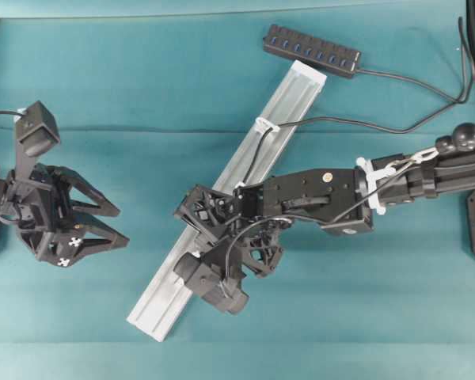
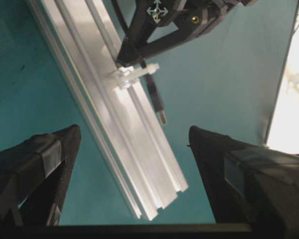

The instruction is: Pass the USB cable through three rings with both arms.

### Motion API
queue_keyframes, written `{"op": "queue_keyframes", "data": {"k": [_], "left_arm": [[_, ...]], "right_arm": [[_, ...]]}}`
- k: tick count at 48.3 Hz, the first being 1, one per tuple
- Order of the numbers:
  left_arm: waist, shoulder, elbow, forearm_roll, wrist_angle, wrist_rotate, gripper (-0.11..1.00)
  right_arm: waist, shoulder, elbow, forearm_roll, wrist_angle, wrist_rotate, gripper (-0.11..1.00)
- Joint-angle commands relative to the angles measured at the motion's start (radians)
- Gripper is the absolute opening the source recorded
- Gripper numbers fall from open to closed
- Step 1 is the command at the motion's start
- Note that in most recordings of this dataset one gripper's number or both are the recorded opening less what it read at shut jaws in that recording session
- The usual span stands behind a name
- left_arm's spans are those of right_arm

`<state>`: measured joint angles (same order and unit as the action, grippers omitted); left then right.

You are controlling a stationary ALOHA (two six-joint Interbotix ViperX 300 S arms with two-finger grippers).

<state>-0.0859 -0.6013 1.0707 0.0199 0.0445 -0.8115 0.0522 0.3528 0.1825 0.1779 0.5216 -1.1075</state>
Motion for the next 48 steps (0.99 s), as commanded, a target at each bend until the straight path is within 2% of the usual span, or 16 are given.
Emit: {"op": "queue_keyframes", "data": {"k": [1, 13, 30, 48], "left_arm": [[-0.008, -0.003, -0.011, 0.003, -0.018, 0.002, 0.94], [-0.061, 0.063, -0.017, 0.003, -0.118, -0.003, 0.94], [-0.078, 0.337, -0.066, 0.003, -0.354, -0.003, 0.94], [-0.091, 0.497, -0.11, 0.003, -0.377, -0.018, 0.94]], "right_arm": [[0.006, 0.005, -0.008, 0.005, -0.003, -0.005, 0.05], [0.0, 0.005, -0.008, 0.005, -0.002, -0.002, 0.05], [-0.008, 0.005, -0.005, 0.006, 0.003, 0.002, 0.05], [-0.011, 0.003, -0.005, 0.006, 0.003, 0.002, 0.05]]}}
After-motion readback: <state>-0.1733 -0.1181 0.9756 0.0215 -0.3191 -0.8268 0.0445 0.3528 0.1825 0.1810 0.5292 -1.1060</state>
